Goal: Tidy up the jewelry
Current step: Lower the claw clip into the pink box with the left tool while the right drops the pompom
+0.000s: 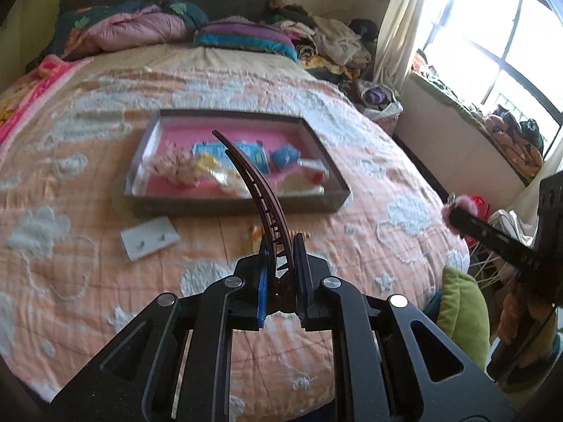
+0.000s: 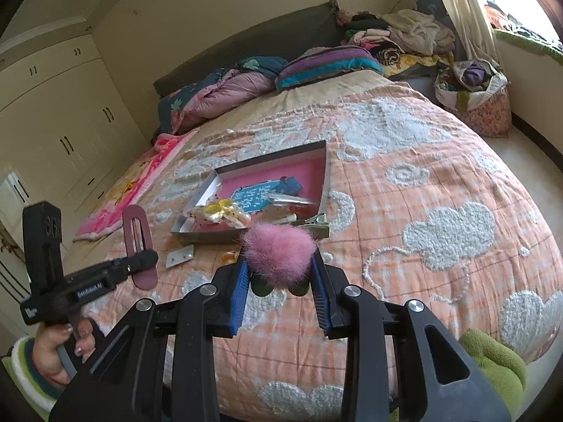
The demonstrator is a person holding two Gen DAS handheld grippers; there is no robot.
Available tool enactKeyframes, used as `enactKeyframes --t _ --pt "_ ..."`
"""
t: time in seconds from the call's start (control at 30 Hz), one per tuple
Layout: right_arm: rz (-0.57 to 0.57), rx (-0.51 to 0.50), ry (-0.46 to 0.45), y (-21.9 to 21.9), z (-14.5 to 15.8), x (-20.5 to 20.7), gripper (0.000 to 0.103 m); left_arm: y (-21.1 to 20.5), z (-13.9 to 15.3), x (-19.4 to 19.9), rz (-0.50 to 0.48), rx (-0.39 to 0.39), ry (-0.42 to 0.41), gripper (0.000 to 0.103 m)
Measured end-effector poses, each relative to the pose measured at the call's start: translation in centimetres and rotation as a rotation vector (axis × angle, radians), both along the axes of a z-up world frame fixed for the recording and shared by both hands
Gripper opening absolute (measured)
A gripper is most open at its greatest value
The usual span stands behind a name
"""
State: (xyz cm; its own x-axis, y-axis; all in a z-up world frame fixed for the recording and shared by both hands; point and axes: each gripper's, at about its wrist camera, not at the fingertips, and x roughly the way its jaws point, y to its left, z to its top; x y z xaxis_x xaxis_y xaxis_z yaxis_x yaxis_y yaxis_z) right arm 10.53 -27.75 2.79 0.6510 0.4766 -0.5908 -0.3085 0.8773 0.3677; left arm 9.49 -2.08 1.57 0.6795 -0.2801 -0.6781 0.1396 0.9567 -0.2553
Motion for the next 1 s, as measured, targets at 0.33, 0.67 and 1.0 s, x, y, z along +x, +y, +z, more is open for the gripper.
enactKeyframes --t 0.33,0.67,1.0 --pt "0.0 0.014 -0.051 0.2 2.5 0.2 0.031 0.4 3.9 1.8 -0.014 0.023 -0.075 0.006" --pt "0.005 0.0 -0.092 1.3 4.5 2.2 0.031 0.7 6.2 4.0 -0.039 0.035 -0.121 0.006" --pt "0.034 -0.042 -0.115 3.6 5.8 6.3 0.031 1.2 5.7 7.7 -0.054 0.037 -0.098 0.006"
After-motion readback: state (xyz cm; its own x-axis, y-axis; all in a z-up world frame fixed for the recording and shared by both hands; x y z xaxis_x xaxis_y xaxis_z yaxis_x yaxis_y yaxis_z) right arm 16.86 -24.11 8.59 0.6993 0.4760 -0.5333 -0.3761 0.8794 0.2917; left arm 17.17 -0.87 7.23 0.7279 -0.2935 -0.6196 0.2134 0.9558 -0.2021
